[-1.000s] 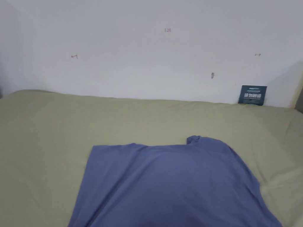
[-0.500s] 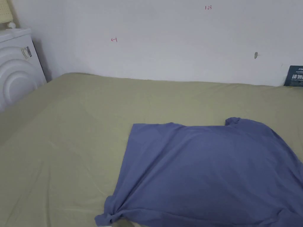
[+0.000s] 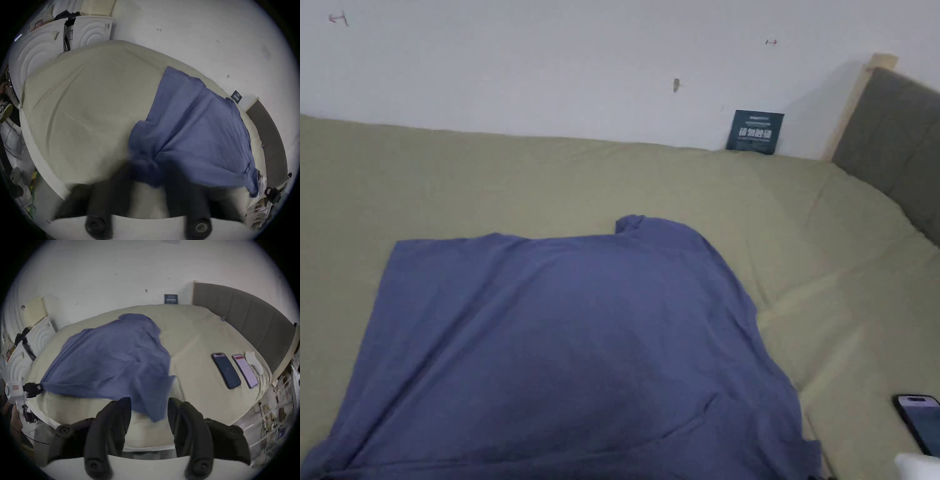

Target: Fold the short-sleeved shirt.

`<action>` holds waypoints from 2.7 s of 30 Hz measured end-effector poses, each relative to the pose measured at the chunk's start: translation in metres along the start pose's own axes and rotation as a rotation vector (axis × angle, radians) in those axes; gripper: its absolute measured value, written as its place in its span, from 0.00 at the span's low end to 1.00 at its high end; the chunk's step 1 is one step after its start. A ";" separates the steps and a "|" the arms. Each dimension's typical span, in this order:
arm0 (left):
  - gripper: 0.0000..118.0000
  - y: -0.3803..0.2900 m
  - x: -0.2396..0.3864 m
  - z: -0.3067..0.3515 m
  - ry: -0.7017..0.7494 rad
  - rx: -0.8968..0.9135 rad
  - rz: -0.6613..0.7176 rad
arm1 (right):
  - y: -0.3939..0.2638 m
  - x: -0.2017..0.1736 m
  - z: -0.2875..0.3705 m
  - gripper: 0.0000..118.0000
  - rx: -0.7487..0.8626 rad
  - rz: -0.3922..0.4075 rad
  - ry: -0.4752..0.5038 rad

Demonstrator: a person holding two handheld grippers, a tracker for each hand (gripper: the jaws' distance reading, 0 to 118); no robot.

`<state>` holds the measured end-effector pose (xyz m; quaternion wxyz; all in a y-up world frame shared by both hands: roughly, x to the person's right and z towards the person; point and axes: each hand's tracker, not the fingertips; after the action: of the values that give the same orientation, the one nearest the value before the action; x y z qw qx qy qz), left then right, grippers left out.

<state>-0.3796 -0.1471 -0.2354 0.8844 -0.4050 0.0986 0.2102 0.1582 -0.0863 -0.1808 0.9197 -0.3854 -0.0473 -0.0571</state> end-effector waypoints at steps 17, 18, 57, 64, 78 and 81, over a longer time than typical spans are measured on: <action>0.02 0.001 0.007 0.005 0.001 -0.002 -0.058 | -0.005 -0.012 -0.076 0.01 -0.223 0.039 0.020; 0.02 0.001 0.007 0.007 0.001 -0.001 -0.063 | -0.003 -0.012 -0.072 0.01 -0.203 0.012 0.042; 0.02 0.185 0.070 -0.052 -0.010 -0.091 -0.330 | 0.220 -0.055 -0.163 0.01 0.019 0.282 0.116; 0.30 0.176 0.063 -0.088 -0.061 -0.131 -0.366 | 0.213 -0.047 -0.207 0.26 -0.050 0.244 0.161; 0.00 0.086 0.047 0.015 -0.089 0.221 -0.279 | 0.104 -0.064 -0.090 0.00 0.127 0.122 0.122; 0.00 0.043 0.037 0.023 -0.062 0.194 -0.257 | 0.059 -0.075 -0.066 0.00 0.157 0.144 0.059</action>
<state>-0.3661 -0.0941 -0.2619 0.9416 -0.3202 0.0386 0.0972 0.0949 -0.0867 -0.2784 0.9498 -0.3127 0.0033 0.0017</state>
